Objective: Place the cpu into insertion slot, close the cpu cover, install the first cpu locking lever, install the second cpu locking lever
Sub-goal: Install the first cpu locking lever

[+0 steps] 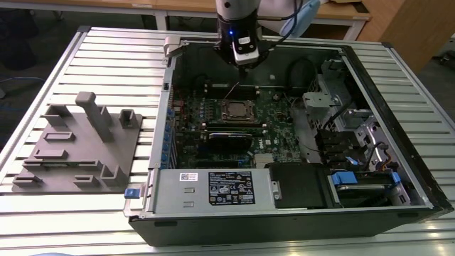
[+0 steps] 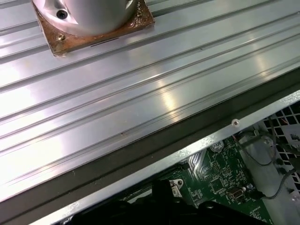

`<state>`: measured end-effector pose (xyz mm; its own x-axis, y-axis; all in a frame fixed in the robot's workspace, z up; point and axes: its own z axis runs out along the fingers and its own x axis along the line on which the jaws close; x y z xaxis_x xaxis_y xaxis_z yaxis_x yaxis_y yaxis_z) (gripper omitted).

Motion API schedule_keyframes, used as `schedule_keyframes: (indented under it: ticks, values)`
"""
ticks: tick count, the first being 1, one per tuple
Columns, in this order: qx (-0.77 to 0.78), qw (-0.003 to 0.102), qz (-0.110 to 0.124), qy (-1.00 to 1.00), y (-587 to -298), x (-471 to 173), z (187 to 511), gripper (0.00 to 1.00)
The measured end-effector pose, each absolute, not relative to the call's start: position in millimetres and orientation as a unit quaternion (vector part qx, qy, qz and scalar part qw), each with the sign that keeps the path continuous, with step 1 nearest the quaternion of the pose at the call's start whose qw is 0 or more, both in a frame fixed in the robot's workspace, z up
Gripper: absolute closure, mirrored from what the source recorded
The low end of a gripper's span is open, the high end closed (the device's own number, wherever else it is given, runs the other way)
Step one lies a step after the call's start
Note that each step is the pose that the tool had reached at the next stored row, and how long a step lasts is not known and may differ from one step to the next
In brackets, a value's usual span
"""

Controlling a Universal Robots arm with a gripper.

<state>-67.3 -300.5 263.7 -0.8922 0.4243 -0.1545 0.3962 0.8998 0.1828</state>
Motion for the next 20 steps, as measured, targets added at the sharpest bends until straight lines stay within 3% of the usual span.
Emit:
schedule_keyframes:
  ticks: [9, 20]
  values:
    - [0.210, 0.110, 0.077, 0.968, -302.8, -88.9, 261.4, 0.90]
    - [0.210, 0.116, 0.078, 0.968, -304.5, -95.2, 244.2, 0.90]
